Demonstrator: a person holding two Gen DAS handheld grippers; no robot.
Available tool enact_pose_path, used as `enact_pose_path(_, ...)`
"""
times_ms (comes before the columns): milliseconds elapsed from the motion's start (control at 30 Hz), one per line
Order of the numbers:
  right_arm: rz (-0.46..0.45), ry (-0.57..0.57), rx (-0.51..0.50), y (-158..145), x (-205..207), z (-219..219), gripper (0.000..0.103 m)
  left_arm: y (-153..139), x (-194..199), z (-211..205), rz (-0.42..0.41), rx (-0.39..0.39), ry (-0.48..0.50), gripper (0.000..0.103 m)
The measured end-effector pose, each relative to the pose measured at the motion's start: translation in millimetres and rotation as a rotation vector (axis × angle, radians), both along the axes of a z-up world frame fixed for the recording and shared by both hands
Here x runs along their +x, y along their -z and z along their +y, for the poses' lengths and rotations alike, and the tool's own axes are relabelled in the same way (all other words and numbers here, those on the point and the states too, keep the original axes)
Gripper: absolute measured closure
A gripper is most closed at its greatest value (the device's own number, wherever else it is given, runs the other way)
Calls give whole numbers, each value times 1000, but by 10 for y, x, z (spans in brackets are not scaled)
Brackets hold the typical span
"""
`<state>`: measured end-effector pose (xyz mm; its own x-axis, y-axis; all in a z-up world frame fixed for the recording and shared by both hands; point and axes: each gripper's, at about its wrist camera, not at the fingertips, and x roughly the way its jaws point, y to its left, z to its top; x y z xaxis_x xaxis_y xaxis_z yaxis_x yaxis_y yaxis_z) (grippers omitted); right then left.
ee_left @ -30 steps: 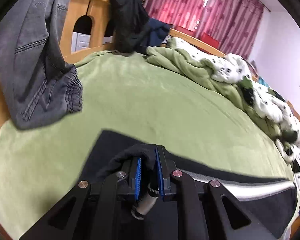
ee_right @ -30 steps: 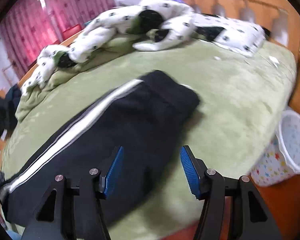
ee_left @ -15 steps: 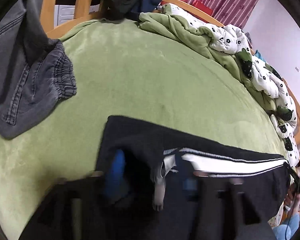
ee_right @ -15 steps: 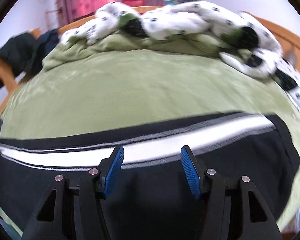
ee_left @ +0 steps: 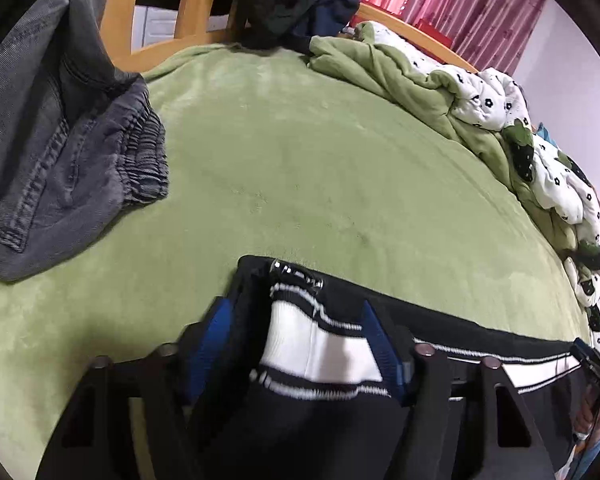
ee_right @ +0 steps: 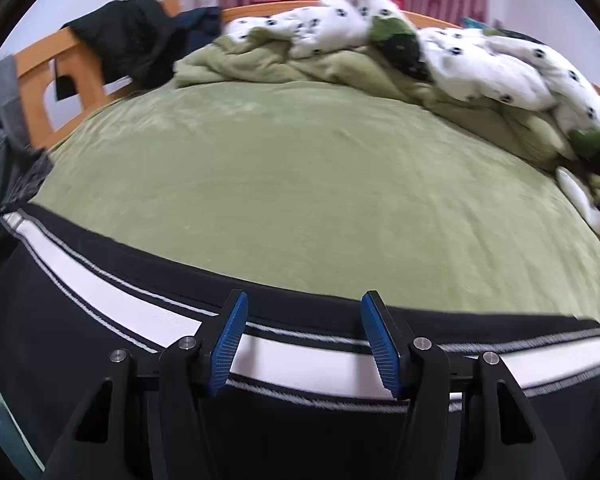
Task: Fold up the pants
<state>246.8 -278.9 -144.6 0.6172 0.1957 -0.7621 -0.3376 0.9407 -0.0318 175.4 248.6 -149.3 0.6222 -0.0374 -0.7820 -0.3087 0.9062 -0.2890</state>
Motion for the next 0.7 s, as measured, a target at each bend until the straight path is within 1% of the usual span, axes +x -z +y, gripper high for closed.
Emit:
enact_pose_path(33,1,-18,-12,29,38,49,45,1,24,-3,2,9,-5,51)
enact_pose_path(67,6,-37,-21,66,78,86,45,-1,33,-13,-1,18,-5,55)
enact_pose_path(100,13,-57,-24,102,115,123,45,-10,58,-23,-5,27,-1,62)
enact_pose_path(133,23,-76,-26,136,152,162,45,-14,80,-28,-4,35,0,67)
enact_pose_path(167,40,-100,-30,174,192,213,45,-17,92,-32,-3,47,-6,69)
enact_pose_path(200,62,-123,-34,214,221,262,45,-21,97,-35,-2,58,-11,78)
enact_pose_path(233,89,-151,-48,269,240,317,45,-21,90,-27,-2,76,-18,81)
enact_pose_path(267,89,-185,-91,323,229,394,53,-20,79,-23,-7,75,-15,82)
enact_pose_path(300,54,-216,-135,344,182,453,65,-21,58,-8,-14,69,-7,83)
enact_pose_path(333,27,-231,-163,356,138,491,93,-28,30,6,-26,66,-2,84)
enact_pose_path(367,-6,-246,-201,358,80,539,95,-37,4,14,-36,65,0,84)
enact_pose_path(433,-54,-253,-201,318,6,542,99,-74,-66,29,-69,60,-3,84)
enact_pose_path(533,-101,-227,-110,166,-20,412,100,-166,-170,129,-144,5,-27,84)
enact_pose_path(567,-112,-221,-103,150,-19,398,100,-175,-163,175,-152,-11,-34,84)
enact_pose_path(633,-116,-204,-98,156,25,410,100,-132,-91,222,-146,-17,-48,84)
enact_pose_path(667,-115,-192,-102,198,49,440,100,-89,-48,224,-133,-14,-53,84)
enact_pose_path(700,-102,-182,-105,247,69,450,100,-23,13,215,-102,-3,-57,84)
